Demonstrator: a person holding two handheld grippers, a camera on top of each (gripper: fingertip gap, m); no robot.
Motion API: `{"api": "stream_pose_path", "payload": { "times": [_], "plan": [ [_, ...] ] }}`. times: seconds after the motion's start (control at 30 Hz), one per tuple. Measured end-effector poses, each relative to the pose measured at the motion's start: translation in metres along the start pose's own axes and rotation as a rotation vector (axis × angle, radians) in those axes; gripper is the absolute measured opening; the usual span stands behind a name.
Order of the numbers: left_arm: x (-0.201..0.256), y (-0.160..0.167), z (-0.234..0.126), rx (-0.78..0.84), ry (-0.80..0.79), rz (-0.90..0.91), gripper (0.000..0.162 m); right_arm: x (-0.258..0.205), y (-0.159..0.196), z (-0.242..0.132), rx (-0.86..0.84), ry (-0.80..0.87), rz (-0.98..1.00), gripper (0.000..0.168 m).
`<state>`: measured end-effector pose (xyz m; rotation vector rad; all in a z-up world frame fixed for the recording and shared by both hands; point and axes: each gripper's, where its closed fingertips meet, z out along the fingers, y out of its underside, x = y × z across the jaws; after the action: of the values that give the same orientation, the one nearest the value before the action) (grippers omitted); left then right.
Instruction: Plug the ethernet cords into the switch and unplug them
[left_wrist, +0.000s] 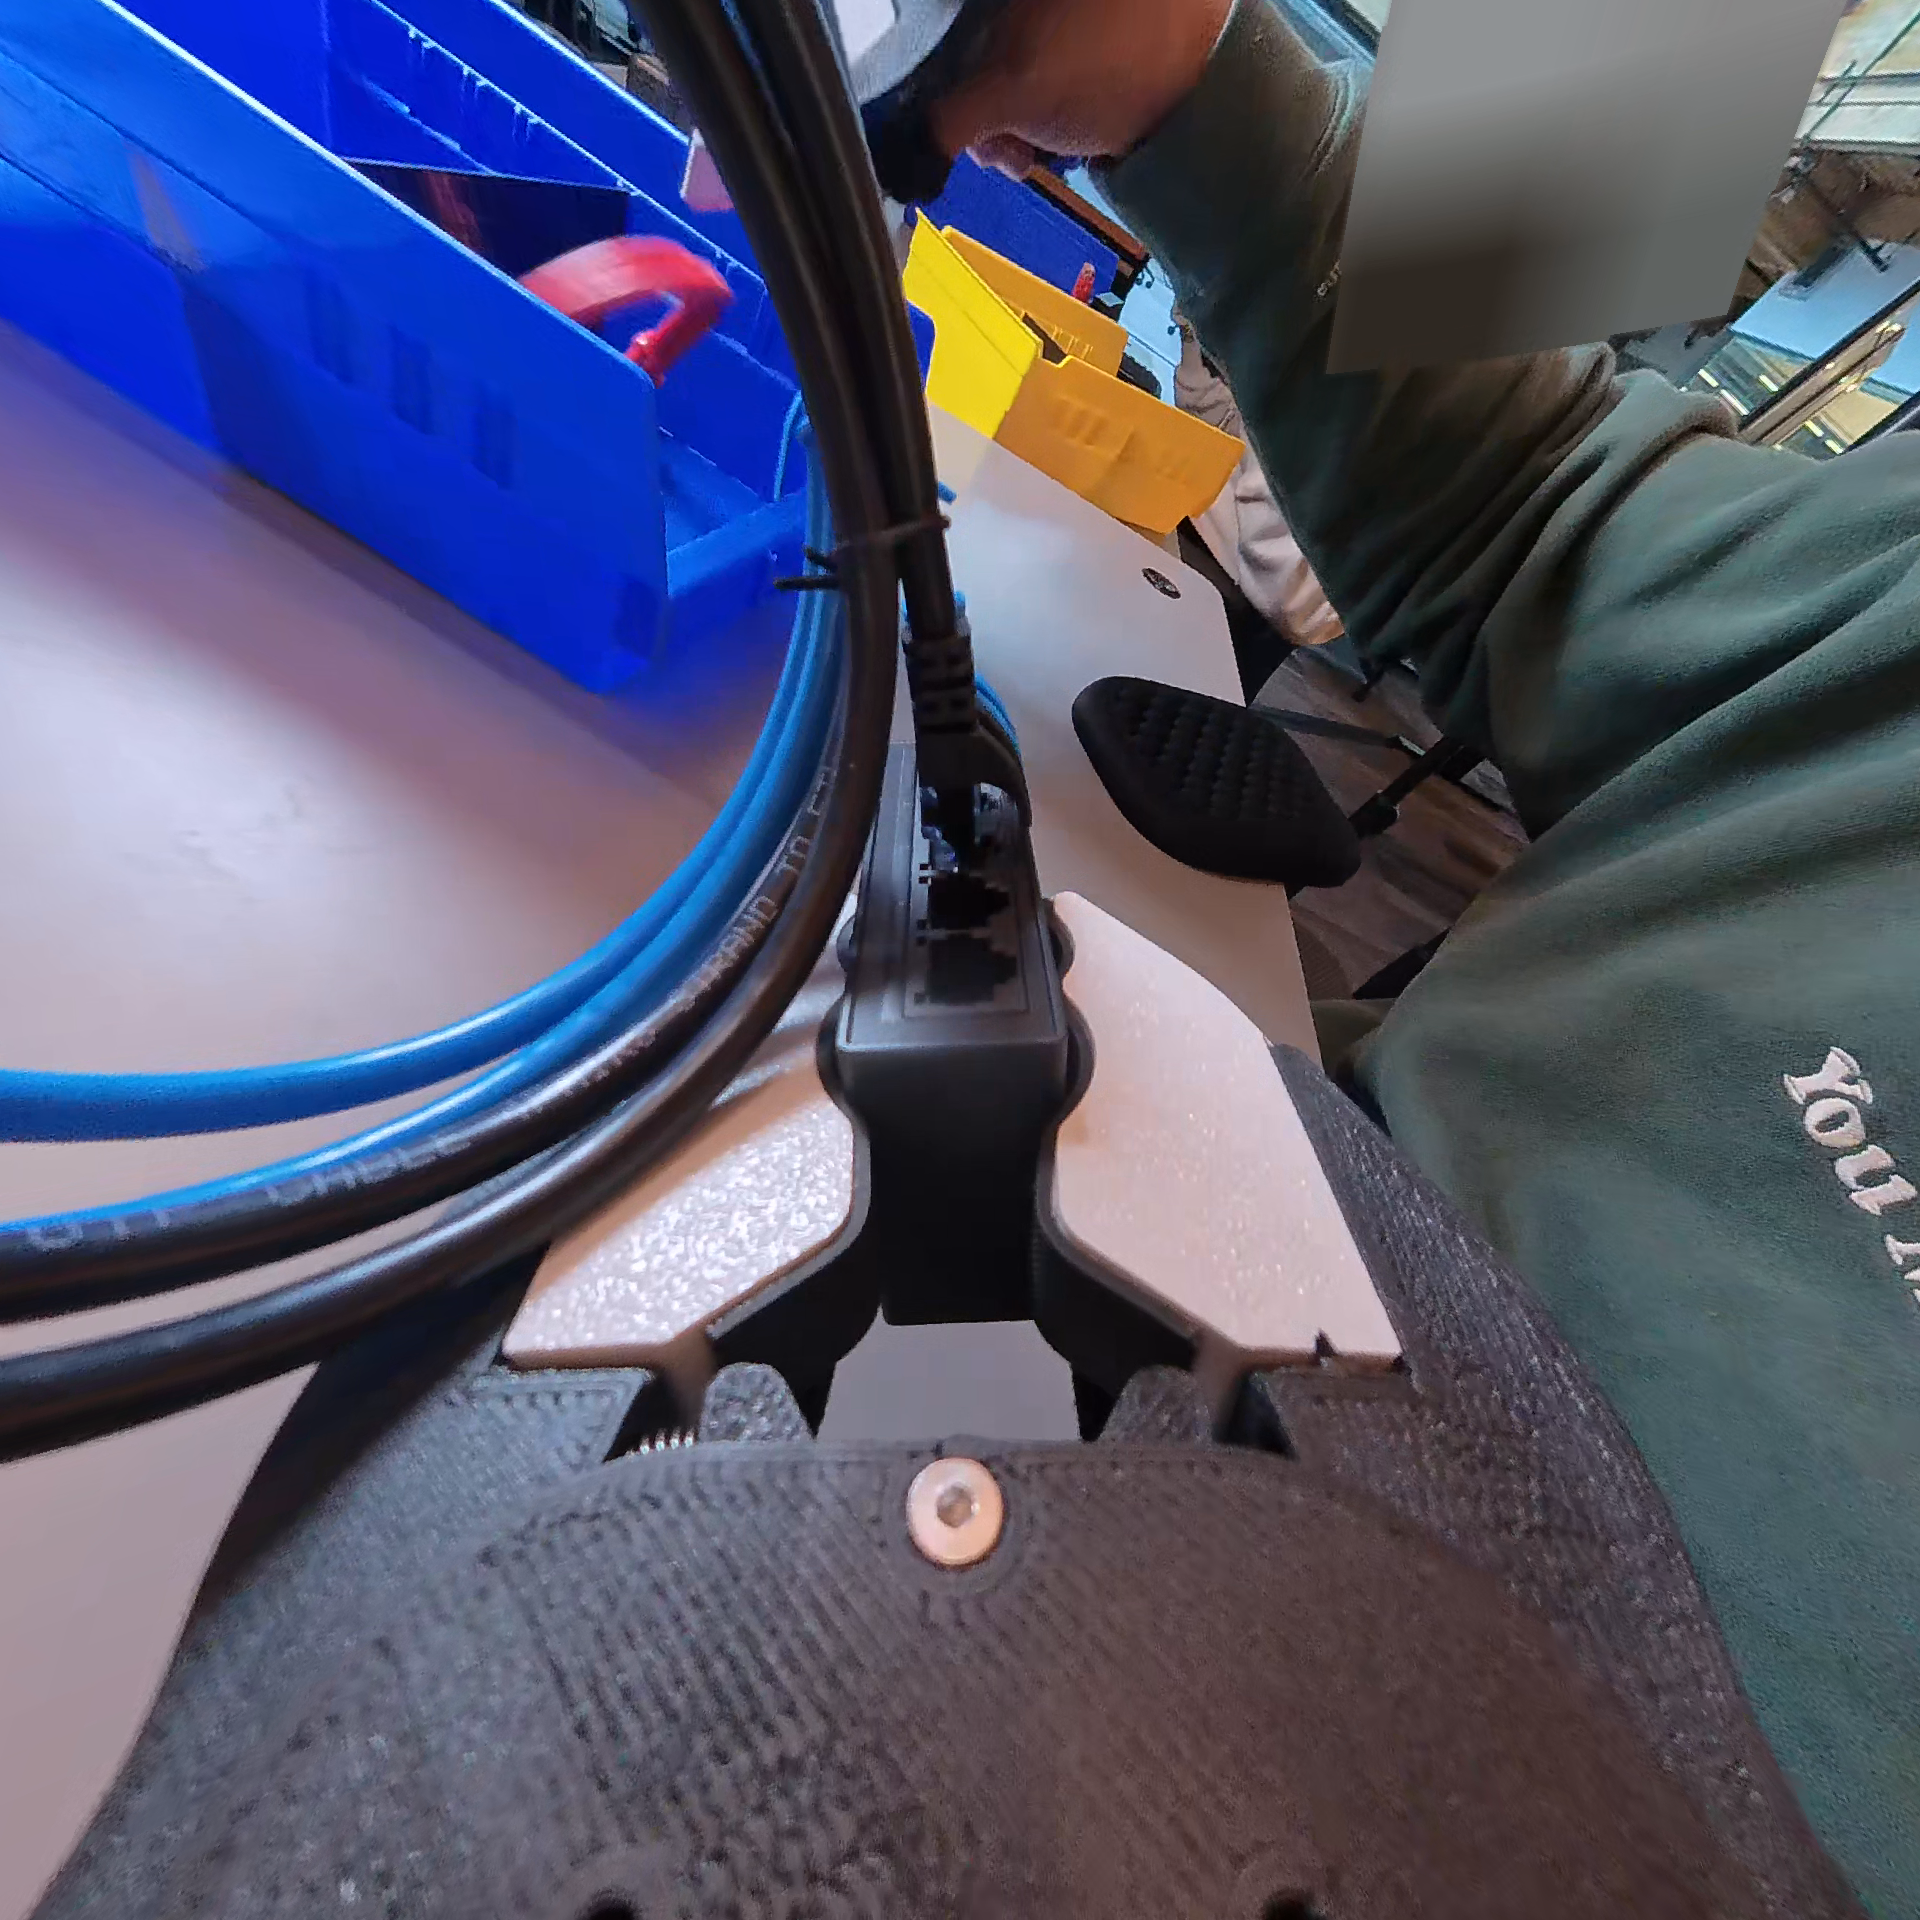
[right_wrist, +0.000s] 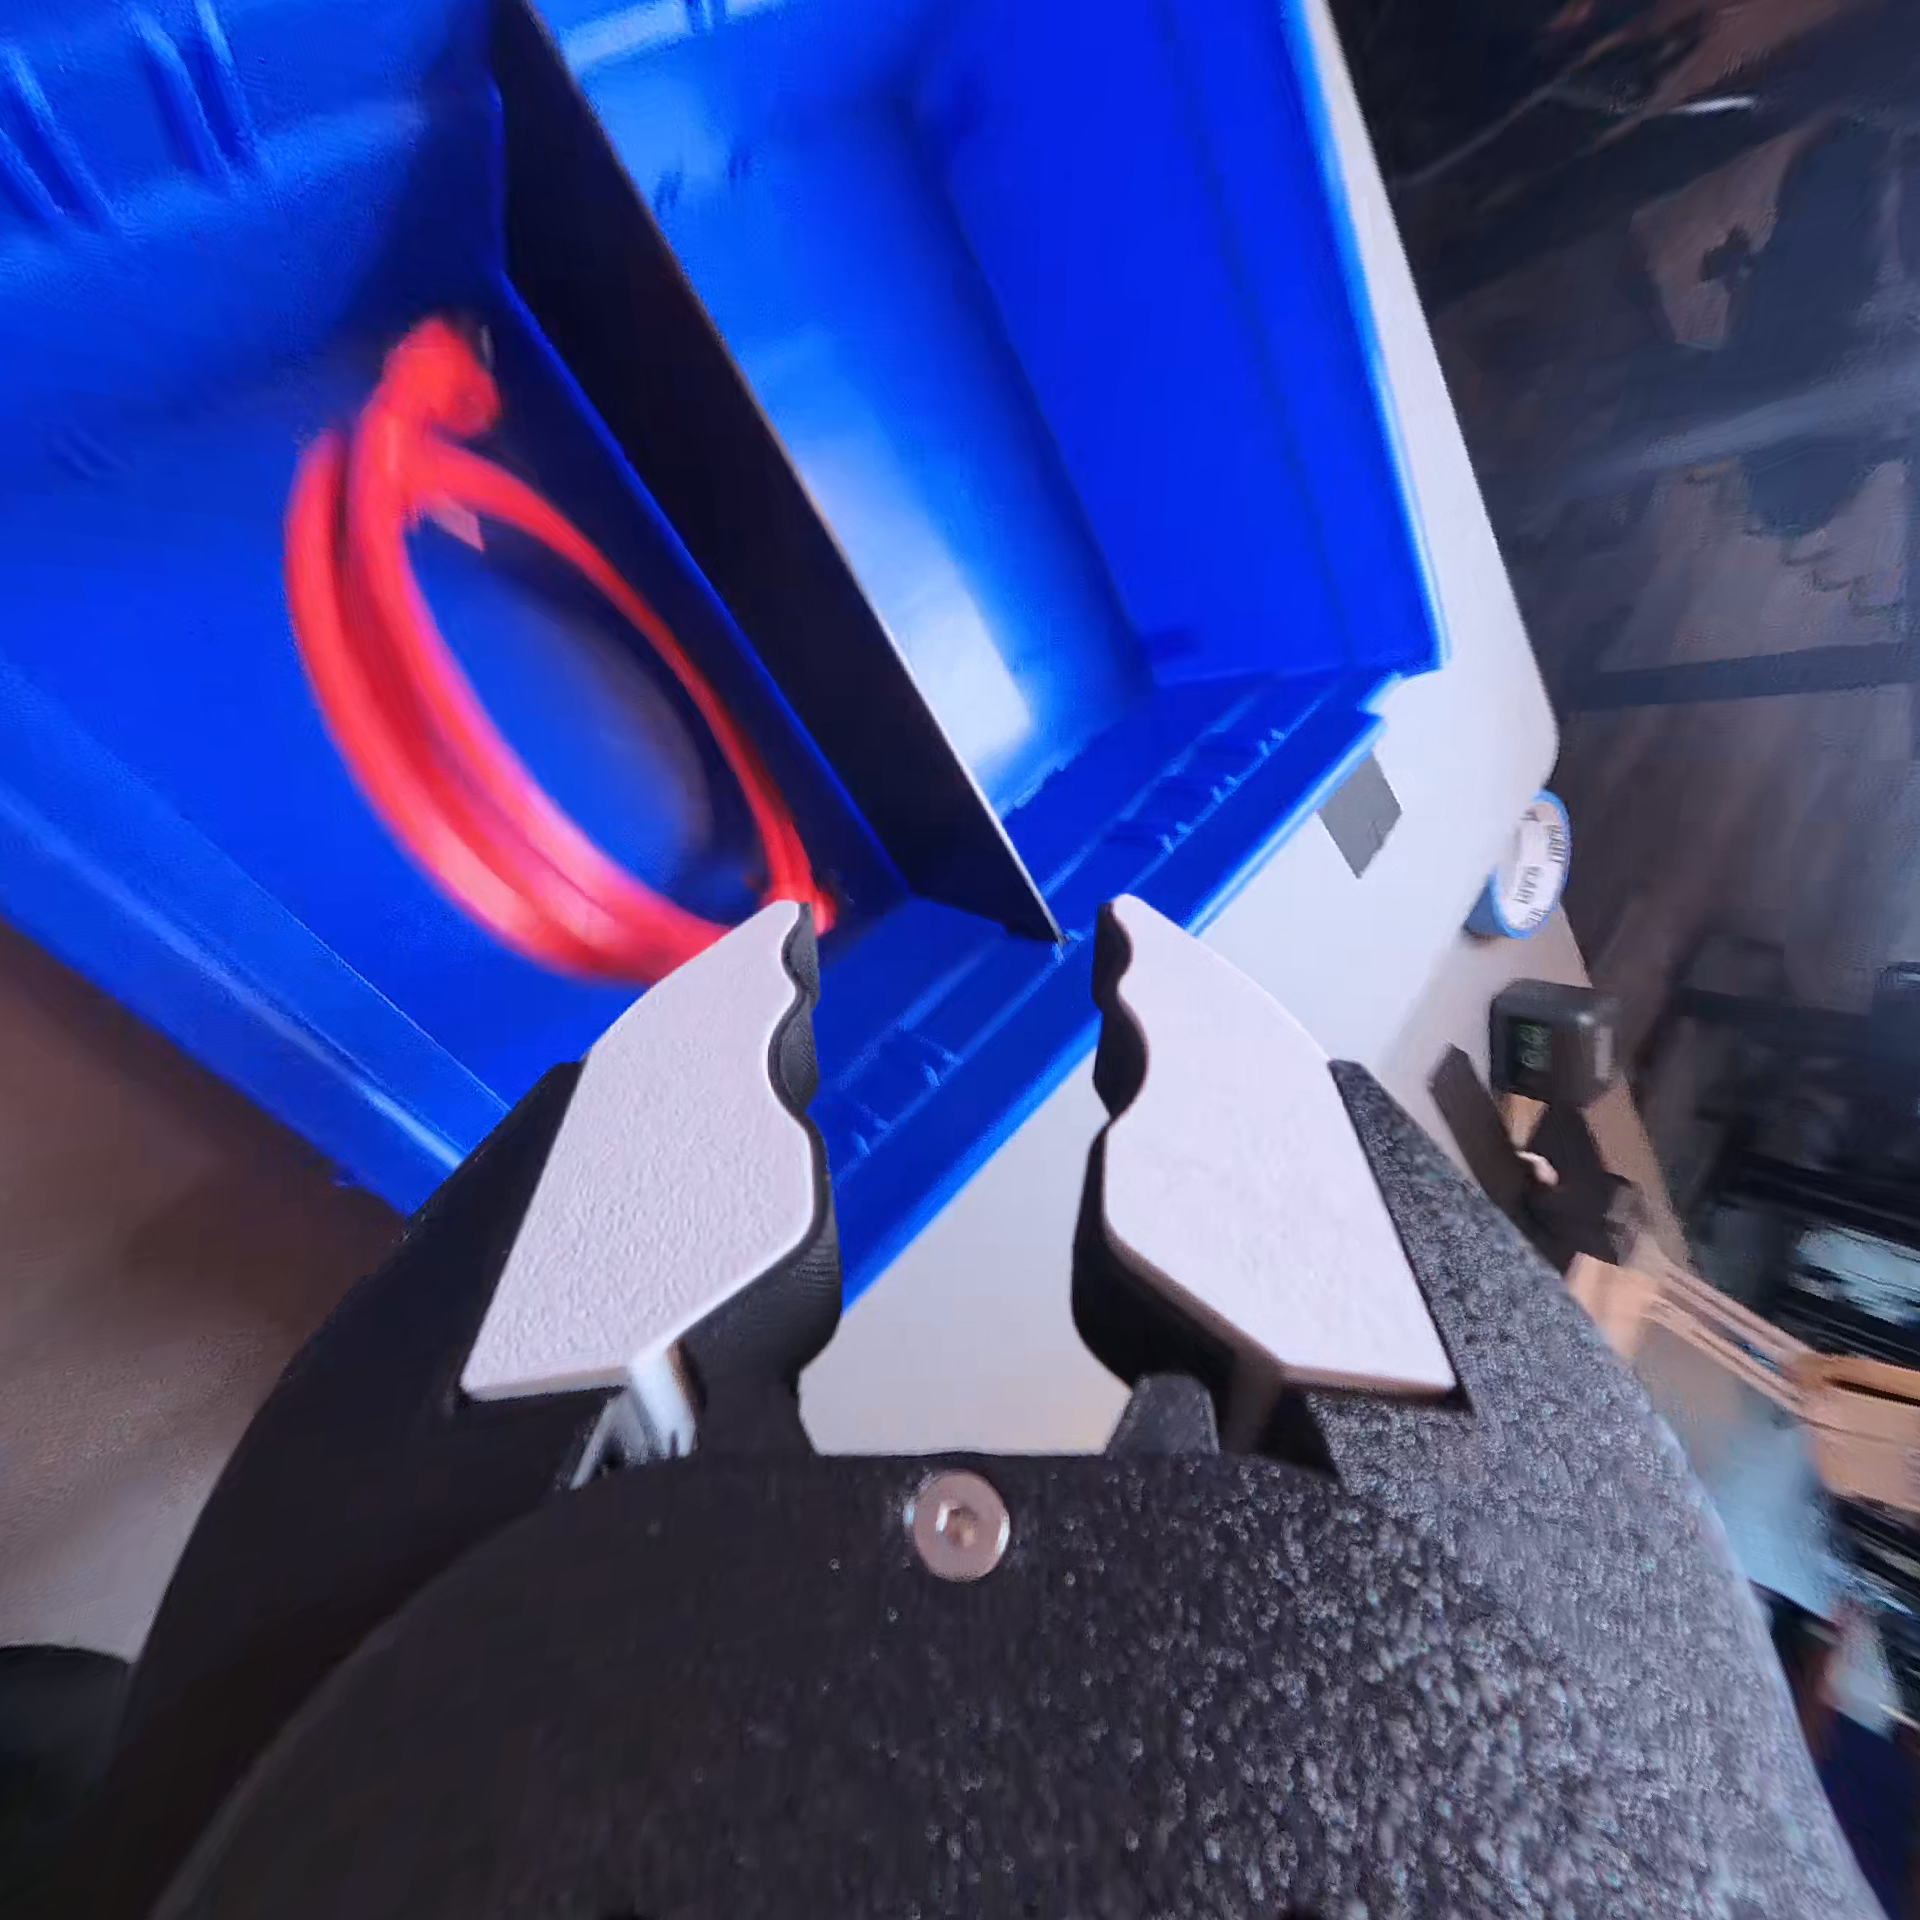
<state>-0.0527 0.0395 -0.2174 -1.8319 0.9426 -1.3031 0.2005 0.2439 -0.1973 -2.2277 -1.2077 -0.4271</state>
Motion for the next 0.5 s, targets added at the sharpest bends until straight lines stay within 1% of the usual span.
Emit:
{"api": "stream_pose_path", "payload": {
  "times": [0.03,0.1,0.17,0.27,0.37,0.43,0.5],
  "plan": [
    [0.0,0.0,0.0,-0.001,-0.001,-0.001,0.03,-0.001,-0.008,-0.004,0.043,-0.017,0.038,0.053],
    [-0.002,0.001,0.001,-0.004,0.0,-0.005,0.03,-0.005,-0.025,-0.016,0.133,-0.027,0.041,0.053],
    [-0.003,0.002,0.001,-0.007,-0.003,-0.006,0.03,-0.032,-0.043,-0.032,0.242,-0.12,0.009,0.053],
    [-0.003,0.003,0.002,-0.007,-0.006,0.0,0.03,-0.115,-0.072,-0.071,0.45,-0.448,-0.043,0.049],
    [0.0,0.003,0.003,-0.011,0.005,0.012,0.03,-0.191,-0.088,-0.108,0.6,-0.767,-0.034,0.042],
    [0.004,0.005,0.006,-0.023,0.022,0.023,0.029,-0.223,-0.098,-0.122,0.663,-0.906,-0.004,0.034],
    [0.008,0.008,0.01,-0.037,0.028,0.04,0.029,-0.245,-0.104,-0.129,0.683,-1.029,0.023,0.031]
  ]
}}
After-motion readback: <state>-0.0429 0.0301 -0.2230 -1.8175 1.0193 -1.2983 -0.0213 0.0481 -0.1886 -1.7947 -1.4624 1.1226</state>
